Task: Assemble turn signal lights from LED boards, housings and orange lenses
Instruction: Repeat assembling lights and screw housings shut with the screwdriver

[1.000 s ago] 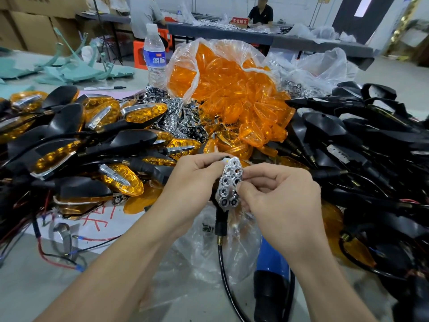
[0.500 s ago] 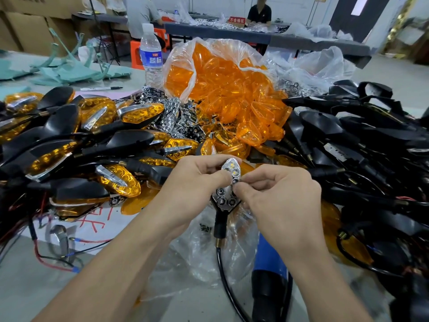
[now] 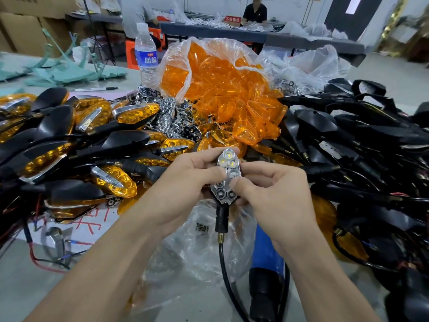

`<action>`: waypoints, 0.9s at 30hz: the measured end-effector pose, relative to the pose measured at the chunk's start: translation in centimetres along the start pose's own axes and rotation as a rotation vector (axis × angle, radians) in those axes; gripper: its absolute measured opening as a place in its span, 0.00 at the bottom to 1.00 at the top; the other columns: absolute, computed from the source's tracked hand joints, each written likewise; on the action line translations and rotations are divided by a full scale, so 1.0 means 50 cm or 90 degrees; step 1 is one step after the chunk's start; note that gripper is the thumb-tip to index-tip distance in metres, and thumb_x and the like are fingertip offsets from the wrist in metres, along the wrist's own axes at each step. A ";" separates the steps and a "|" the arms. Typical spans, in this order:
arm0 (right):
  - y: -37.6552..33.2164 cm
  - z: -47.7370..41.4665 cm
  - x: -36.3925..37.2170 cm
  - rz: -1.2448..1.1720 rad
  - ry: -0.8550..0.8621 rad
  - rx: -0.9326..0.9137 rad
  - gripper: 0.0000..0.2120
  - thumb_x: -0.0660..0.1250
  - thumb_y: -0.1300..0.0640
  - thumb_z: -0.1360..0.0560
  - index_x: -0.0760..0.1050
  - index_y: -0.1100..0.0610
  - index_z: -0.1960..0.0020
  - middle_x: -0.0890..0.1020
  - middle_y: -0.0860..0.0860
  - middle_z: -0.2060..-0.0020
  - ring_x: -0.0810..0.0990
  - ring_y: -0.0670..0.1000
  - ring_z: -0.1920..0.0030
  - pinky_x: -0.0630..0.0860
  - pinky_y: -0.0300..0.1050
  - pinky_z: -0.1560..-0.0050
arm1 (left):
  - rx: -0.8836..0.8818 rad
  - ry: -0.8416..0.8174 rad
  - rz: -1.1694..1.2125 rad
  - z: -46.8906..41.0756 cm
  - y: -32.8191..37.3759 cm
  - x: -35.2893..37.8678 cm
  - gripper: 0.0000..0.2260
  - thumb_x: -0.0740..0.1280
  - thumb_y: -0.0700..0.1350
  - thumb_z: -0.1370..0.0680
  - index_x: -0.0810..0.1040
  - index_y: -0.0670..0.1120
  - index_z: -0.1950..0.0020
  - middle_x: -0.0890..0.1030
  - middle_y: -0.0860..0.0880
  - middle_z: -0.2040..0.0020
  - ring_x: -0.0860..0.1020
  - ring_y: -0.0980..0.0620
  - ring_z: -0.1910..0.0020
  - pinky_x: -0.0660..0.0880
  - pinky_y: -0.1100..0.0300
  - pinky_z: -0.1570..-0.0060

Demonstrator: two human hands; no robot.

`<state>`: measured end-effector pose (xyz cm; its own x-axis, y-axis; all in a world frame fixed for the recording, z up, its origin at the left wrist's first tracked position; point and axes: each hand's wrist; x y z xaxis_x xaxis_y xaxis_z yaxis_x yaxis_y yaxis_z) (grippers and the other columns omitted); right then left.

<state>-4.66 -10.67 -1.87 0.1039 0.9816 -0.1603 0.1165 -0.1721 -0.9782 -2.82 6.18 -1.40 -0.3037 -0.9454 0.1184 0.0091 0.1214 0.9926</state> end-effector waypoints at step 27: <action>-0.028 0.019 0.004 0.167 -0.173 0.056 0.10 0.71 0.62 0.22 0.83 0.54 0.43 0.83 0.47 0.74 0.76 0.45 0.77 0.77 0.39 0.69 | 0.096 0.276 0.211 -0.024 0.012 -0.052 0.21 0.66 0.31 0.20 0.79 0.46 0.29 0.82 0.41 0.47 0.83 0.44 0.53 0.84 0.51 0.56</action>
<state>-5.76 -10.15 -0.68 -0.1486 0.8933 -0.4243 0.0342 -0.4242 -0.9049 -0.87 8.34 -1.06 0.1114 -0.8836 0.4549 -0.1088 0.4441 0.8893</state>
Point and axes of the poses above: each hand's wrist, its own z-axis away from the middle knuckle, its own x-axis out of the palm, y = z × x
